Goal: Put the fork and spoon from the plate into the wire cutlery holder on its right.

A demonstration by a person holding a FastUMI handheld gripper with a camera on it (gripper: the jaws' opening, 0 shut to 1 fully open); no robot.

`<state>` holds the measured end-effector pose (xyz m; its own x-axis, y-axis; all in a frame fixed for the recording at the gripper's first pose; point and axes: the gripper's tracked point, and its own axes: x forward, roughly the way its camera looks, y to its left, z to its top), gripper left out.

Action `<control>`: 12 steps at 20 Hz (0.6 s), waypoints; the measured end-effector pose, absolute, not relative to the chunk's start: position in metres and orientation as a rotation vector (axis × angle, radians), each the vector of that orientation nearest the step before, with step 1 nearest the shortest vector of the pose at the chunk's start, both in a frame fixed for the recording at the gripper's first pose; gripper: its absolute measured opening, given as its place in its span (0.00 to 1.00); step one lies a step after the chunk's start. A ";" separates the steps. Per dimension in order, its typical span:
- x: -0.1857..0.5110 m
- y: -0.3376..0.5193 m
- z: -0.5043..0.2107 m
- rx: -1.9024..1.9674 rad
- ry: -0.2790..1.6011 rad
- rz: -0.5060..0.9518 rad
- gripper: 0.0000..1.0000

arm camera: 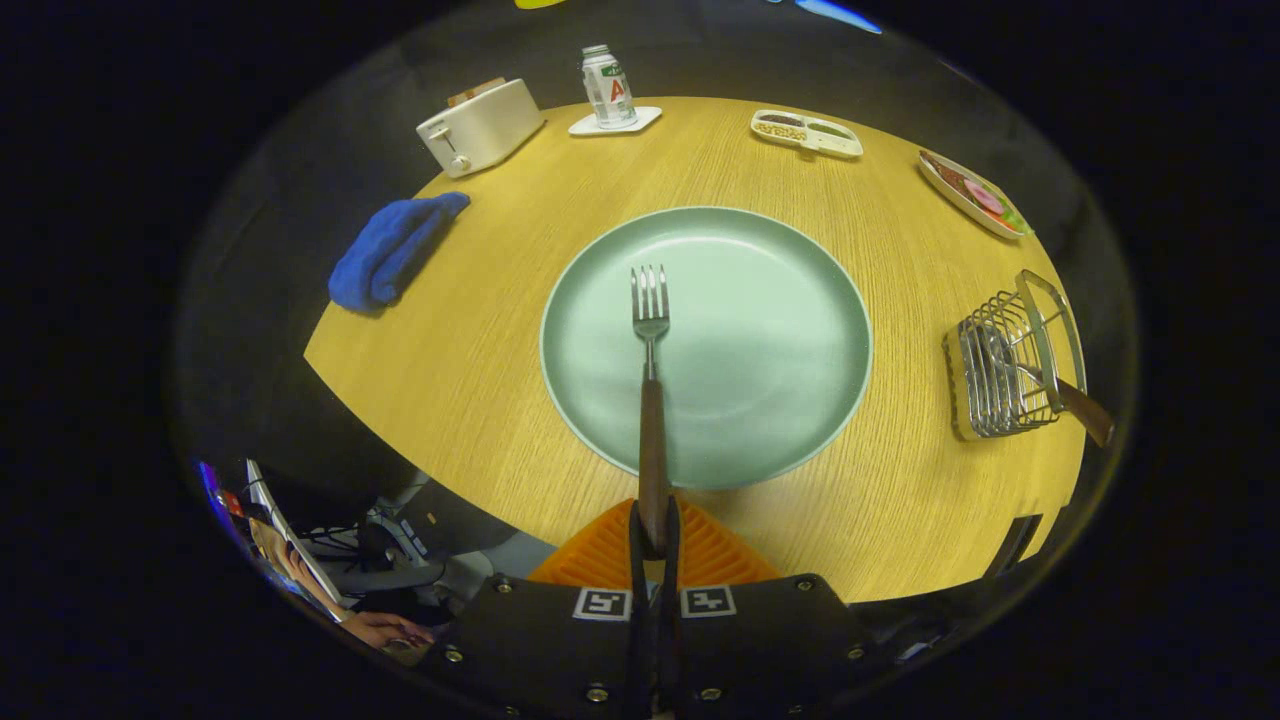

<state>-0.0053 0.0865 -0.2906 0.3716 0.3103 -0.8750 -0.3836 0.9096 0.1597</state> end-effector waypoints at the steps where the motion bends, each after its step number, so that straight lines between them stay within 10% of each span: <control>1: -0.008 0.087 -0.288 -0.076 1.101 0.460 0.04; 12: -0.037 0.025 -0.220 -0.186 1.154 0.553 0.04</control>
<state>-0.0375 0.0253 -0.2202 0.2889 0.3181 -0.9030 -0.5041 0.8524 0.1389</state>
